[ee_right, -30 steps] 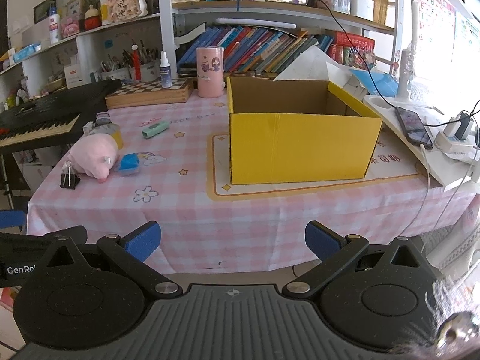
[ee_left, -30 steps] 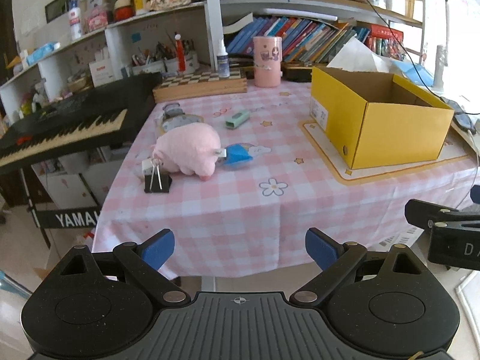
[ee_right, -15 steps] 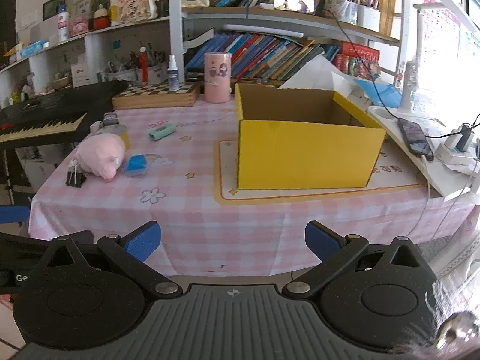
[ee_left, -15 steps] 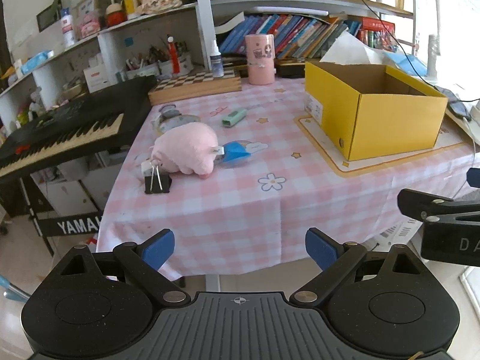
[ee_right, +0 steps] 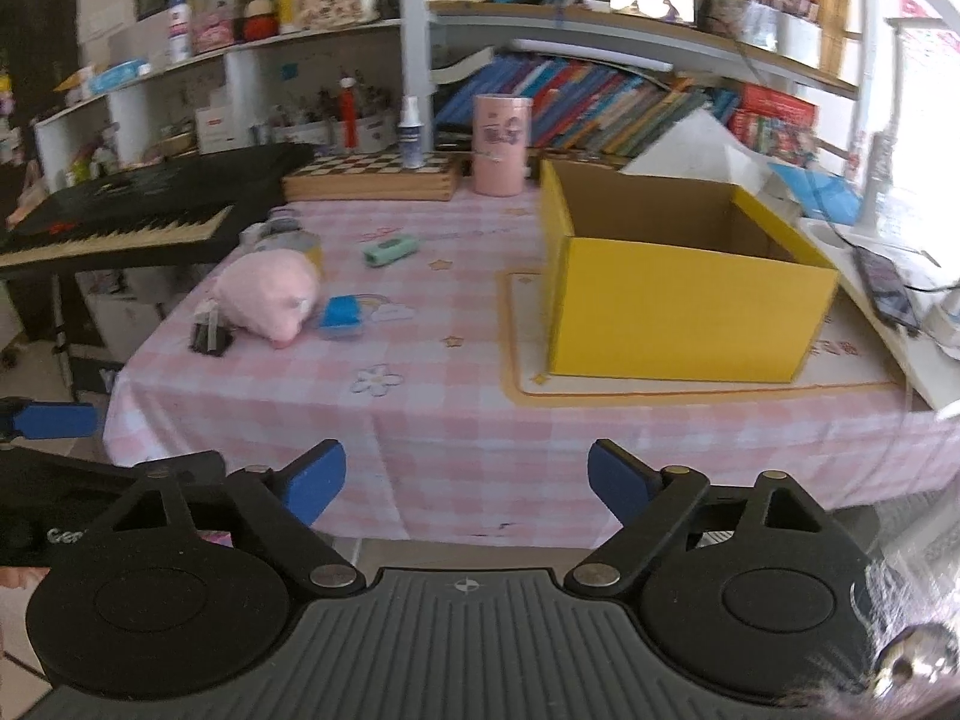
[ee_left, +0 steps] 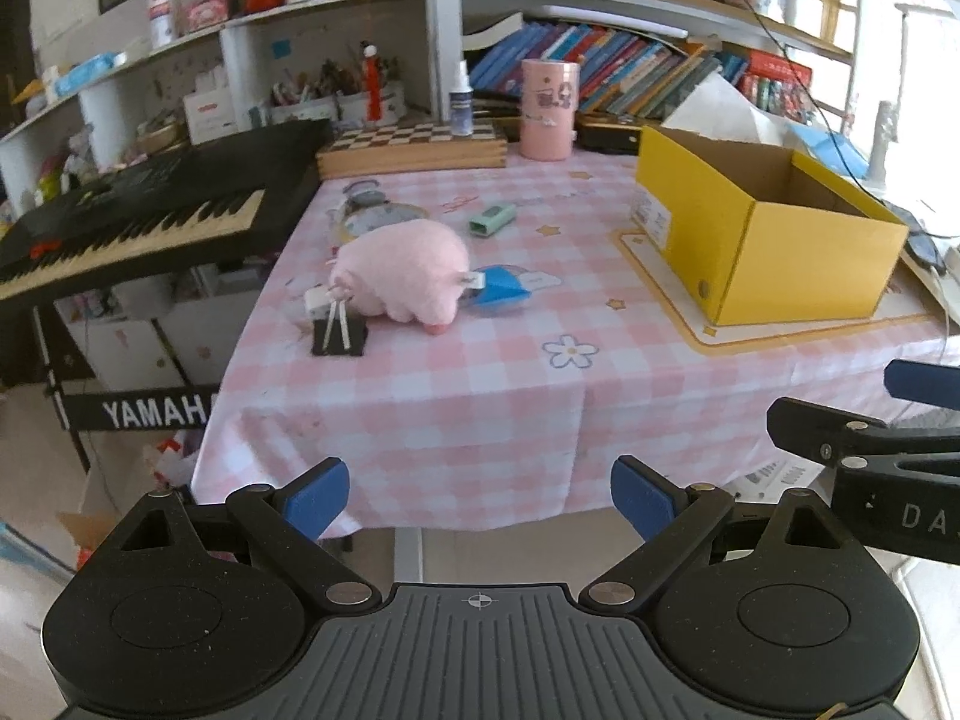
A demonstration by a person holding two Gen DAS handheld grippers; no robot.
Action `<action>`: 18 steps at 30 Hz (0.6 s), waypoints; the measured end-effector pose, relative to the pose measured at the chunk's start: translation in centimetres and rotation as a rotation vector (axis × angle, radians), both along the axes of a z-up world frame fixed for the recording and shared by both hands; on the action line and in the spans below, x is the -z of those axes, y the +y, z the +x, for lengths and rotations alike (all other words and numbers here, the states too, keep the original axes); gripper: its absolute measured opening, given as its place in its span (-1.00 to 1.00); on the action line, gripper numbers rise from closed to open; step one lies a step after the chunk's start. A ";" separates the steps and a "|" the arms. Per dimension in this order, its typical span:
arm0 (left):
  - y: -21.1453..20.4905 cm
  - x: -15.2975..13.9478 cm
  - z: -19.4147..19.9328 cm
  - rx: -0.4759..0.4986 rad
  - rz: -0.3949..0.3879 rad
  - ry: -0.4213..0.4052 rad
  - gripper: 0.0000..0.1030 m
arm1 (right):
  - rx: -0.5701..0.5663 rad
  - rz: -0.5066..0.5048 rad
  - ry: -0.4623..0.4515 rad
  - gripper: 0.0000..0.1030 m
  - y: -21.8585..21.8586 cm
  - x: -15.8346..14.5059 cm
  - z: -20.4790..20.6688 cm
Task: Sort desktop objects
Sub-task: 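Grasp the black binder clip with the left tool while the right tool grasps the blue sponge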
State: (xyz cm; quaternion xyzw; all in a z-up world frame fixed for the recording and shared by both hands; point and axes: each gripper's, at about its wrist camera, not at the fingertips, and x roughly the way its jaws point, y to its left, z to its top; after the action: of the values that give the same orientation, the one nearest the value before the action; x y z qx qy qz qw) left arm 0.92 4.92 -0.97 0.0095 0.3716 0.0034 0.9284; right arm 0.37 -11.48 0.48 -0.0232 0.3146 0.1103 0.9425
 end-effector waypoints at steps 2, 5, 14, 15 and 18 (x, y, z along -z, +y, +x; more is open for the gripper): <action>0.6 0.1 -0.1 -0.021 -0.009 0.005 0.86 | -0.022 -0.001 0.005 0.60 0.6 0.0 0.1; 1.6 0.2 -0.3 -0.053 -0.026 0.012 0.86 | -0.051 -0.005 0.011 0.51 1.4 0.0 0.4; 4.4 0.8 0.0 -0.152 -0.070 0.029 0.86 | -0.127 -0.005 0.015 0.28 3.5 0.2 2.6; 4.6 0.8 0.1 -0.159 -0.070 0.030 0.86 | -0.131 -0.004 0.017 0.26 3.7 0.3 3.0; 5.1 1.1 1.1 -0.180 -0.070 0.035 0.86 | -0.140 0.000 0.029 0.16 4.2 0.6 4.4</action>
State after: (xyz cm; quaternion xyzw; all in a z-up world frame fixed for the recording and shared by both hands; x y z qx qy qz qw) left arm 1.98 9.97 -2.08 -0.0565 0.3871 0.0737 0.9173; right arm 4.79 -7.31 -0.09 -0.0437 0.3258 0.1764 0.9278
